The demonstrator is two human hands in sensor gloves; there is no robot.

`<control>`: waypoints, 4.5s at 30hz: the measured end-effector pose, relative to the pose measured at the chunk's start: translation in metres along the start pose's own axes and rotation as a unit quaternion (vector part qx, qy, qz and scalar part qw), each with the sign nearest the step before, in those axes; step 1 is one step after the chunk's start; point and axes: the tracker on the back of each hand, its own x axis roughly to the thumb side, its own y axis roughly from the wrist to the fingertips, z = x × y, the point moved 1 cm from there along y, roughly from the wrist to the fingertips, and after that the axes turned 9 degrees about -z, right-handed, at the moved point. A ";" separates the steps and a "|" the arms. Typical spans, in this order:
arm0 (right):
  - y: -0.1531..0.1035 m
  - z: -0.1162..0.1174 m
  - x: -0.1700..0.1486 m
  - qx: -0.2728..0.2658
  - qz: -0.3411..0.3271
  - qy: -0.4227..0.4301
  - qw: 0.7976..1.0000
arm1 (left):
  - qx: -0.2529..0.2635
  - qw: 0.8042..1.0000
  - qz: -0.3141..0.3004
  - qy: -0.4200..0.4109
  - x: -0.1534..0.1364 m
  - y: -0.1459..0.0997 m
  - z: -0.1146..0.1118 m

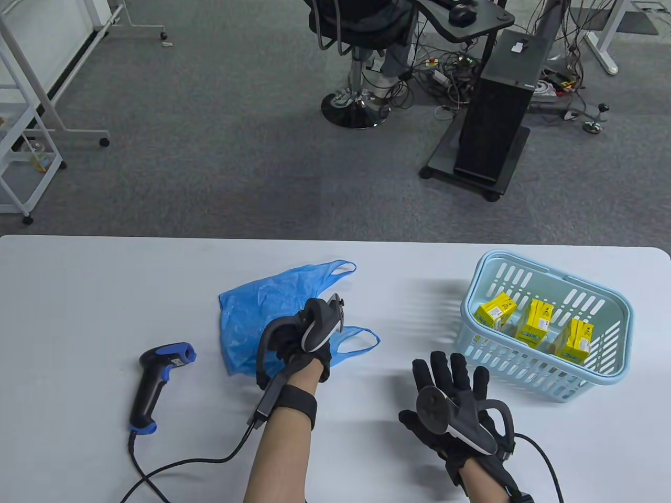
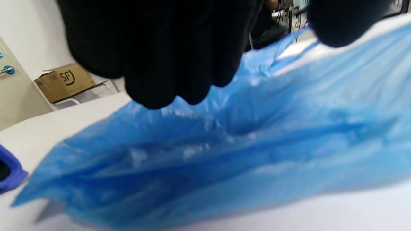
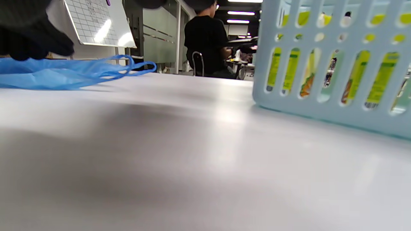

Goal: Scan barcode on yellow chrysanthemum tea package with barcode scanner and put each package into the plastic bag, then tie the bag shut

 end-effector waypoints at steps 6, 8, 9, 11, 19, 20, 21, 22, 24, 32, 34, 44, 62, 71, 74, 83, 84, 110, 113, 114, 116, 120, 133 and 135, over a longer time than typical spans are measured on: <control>0.001 0.002 0.002 0.008 -0.005 0.003 1.000 | -0.011 1.000 0.010 0.001 -0.001 0.014 -0.024; 0.001 0.002 0.003 0.008 -0.005 0.007 1.000 | -0.011 1.000 0.013 -0.004 -0.003 0.012 -0.024; 0.001 0.003 0.003 0.009 -0.005 0.008 1.000 | -0.011 1.000 0.009 -0.005 -0.003 0.010 -0.025; 0.001 0.004 0.004 0.014 -0.007 0.006 1.000 | 0.014 1.000 -0.004 0.016 -0.006 0.003 -0.027; -0.001 0.001 0.005 0.006 -0.011 0.008 1.000 | 0.044 0.996 -0.064 -0.046 -0.028 -0.024 -0.032; -0.001 0.001 0.005 0.005 -0.011 0.010 1.000 | 0.051 0.995 -0.070 -0.050 -0.031 -0.028 -0.030; -0.001 0.001 0.005 0.005 -0.011 0.011 1.000 | 0.061 0.993 -0.080 -0.055 -0.034 -0.034 -0.026; -0.001 0.001 0.005 0.004 -0.011 0.012 1.000 | 0.076 0.991 -0.089 -0.064 -0.038 -0.041 -0.022; 0.000 0.000 0.004 0.003 -0.011 0.013 1.000 | 0.105 0.985 -0.104 -0.085 -0.044 -0.054 -0.013; -0.004 -0.016 -0.006 -0.044 0.002 0.023 0.999 | 0.177 0.947 -0.222 -0.150 -0.059 -0.111 0.001; -0.007 -0.022 -0.006 -0.060 0.002 0.025 0.998 | 0.174 0.935 -0.257 -0.169 -0.061 -0.121 0.000; -0.021 -0.036 0.038 -0.075 -0.084 -0.009 0.994 | 0.168 0.909 -0.318 -0.213 -0.054 -0.147 -0.029; -0.006 0.002 0.070 -0.027 -0.096 -0.044 0.994 | 0.131 0.889 -0.367 -0.240 -0.045 -0.143 -0.047; -0.003 0.000 0.071 -0.039 -0.075 -0.050 0.995 | 0.092 0.859 -0.425 -0.271 -0.027 -0.161 -0.040; -0.003 -0.001 0.073 -0.047 -0.070 -0.049 0.995 | 0.048 0.866 -0.434 -0.243 -0.009 -0.171 -0.043; -0.007 -0.004 0.080 -0.055 -0.079 -0.038 0.995 | 0.069 0.916 -0.371 -0.138 0.019 -0.174 -0.048; -0.008 -0.004 0.081 -0.057 -0.081 -0.037 0.994 | 0.070 0.919 -0.365 -0.127 0.020 -0.172 -0.049; -0.005 -0.002 0.062 -0.068 -0.071 -0.014 0.995 | 0.227 0.929 -0.282 -0.075 -0.029 -0.154 -0.052; -0.006 -0.004 0.060 -0.084 -0.071 -0.004 0.994 | 0.229 0.928 -0.285 -0.069 -0.026 -0.156 -0.048; -0.005 -0.004 0.060 -0.072 -0.070 -0.014 0.995 | 0.218 0.931 -0.287 -0.064 -0.025 -0.155 -0.049; -0.005 -0.003 0.061 -0.075 -0.071 -0.026 0.994 | 0.222 0.928 -0.294 -0.059 -0.024 -0.155 -0.051; -0.004 -0.001 0.064 -0.070 -0.069 -0.041 0.994 | 0.211 0.927 -0.308 -0.046 -0.019 -0.152 -0.054; -0.007 -0.004 0.069 -0.068 -0.073 -0.032 0.994 | 0.201 0.921 -0.330 -0.045 -0.013 -0.156 -0.056; -0.008 -0.005 0.069 -0.065 -0.072 -0.033 0.995 | 0.201 0.922 -0.328 -0.051 -0.014 -0.155 -0.055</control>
